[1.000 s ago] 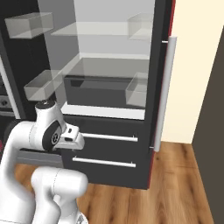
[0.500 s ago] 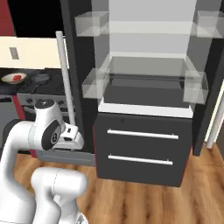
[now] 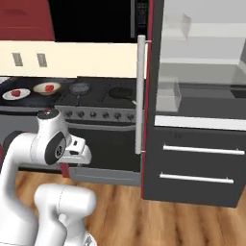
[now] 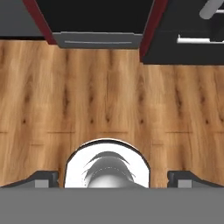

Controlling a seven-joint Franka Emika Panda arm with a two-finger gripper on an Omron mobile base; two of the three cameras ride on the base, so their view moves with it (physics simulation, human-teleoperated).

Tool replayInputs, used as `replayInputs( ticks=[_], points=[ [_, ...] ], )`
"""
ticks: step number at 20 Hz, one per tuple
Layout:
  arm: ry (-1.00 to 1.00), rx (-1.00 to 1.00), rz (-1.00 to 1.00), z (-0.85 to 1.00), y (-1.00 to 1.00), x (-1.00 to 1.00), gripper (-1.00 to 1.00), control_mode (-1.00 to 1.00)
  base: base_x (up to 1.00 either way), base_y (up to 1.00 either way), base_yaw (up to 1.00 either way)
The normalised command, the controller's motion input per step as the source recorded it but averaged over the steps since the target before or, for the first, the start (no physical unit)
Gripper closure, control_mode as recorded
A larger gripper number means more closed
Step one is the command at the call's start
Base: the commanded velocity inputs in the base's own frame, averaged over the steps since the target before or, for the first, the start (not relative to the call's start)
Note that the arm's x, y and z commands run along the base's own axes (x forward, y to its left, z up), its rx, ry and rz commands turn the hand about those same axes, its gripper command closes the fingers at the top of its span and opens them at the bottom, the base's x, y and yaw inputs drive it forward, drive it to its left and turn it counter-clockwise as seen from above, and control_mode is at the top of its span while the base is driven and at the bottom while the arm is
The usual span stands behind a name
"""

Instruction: Place one of the steaks on the plate and the other in the bowl. Then place the bowl in the fridge.

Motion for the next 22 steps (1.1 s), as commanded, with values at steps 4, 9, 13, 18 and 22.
replayInputs(
  ticks=[4, 9, 13, 18, 22],
  points=[
    [0.00, 0.00, 0.00, 0.00, 0.00, 0.00, -1.00, 1.00, 0.39, 0.96, -0.10],
    [0.00, 0.00, 0.00, 0.00, 0.00, 0.00, -1.00, 1.00, 0.62, 1.00, -0.06],
    [0.00, 0.00, 0.00, 0.00, 0.00, 0.00, -1.00, 1.00, 0.55, 1.00, -0.01],
    [0.00, 0.00, 0.00, 0.00, 0.00, 0.00, -1.00, 1.00, 0.72, 1.00, -0.02],
    [0.00, 0.00, 0.00, 0.00, 0.00, 0.00, -1.00, 1.00, 0.63, 0.61, -0.18]
  ],
)
